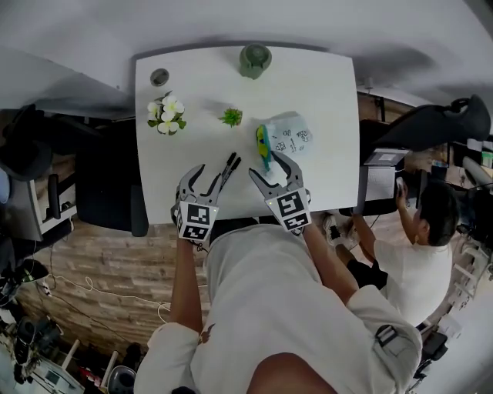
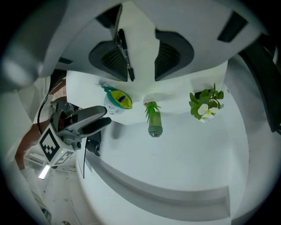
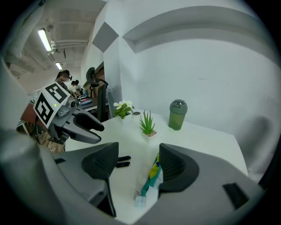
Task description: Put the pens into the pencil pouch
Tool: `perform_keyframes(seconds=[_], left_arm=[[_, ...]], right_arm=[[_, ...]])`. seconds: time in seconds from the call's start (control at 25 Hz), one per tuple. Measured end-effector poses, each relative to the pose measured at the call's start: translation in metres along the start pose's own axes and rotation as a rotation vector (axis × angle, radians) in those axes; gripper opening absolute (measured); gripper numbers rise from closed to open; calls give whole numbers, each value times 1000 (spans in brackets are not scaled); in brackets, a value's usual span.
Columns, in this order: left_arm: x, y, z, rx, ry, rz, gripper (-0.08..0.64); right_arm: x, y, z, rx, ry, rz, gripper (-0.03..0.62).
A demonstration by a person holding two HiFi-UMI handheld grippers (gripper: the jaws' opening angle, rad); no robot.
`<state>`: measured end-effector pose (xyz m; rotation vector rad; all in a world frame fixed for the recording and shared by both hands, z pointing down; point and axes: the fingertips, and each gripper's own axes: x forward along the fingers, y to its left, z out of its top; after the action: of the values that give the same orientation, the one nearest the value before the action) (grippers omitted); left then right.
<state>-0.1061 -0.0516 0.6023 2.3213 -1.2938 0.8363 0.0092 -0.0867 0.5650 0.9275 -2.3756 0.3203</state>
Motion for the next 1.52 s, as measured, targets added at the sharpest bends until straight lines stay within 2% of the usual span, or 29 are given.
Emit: perform_keyframes(seconds=[0.28, 0.84, 1.04, 1.16, 1.52], left_arm=[[5, -6, -38, -1, 94, -10, 187], [15, -19, -85, -15, 199, -66, 175], [16, -24, -91, -40, 205, -85, 166], [17, -30, -95, -30, 225, -100, 155], [14, -35, -102, -70, 238, -123, 82]], right_arm=[[11, 13, -15, 0, 37, 42, 293], [30, 42, -38, -11, 96, 111, 293], [34, 50, -41, -18, 108, 126, 293], [36, 53, -43, -18, 113, 132, 291], [36, 54, -40, -24, 111, 133, 290]])
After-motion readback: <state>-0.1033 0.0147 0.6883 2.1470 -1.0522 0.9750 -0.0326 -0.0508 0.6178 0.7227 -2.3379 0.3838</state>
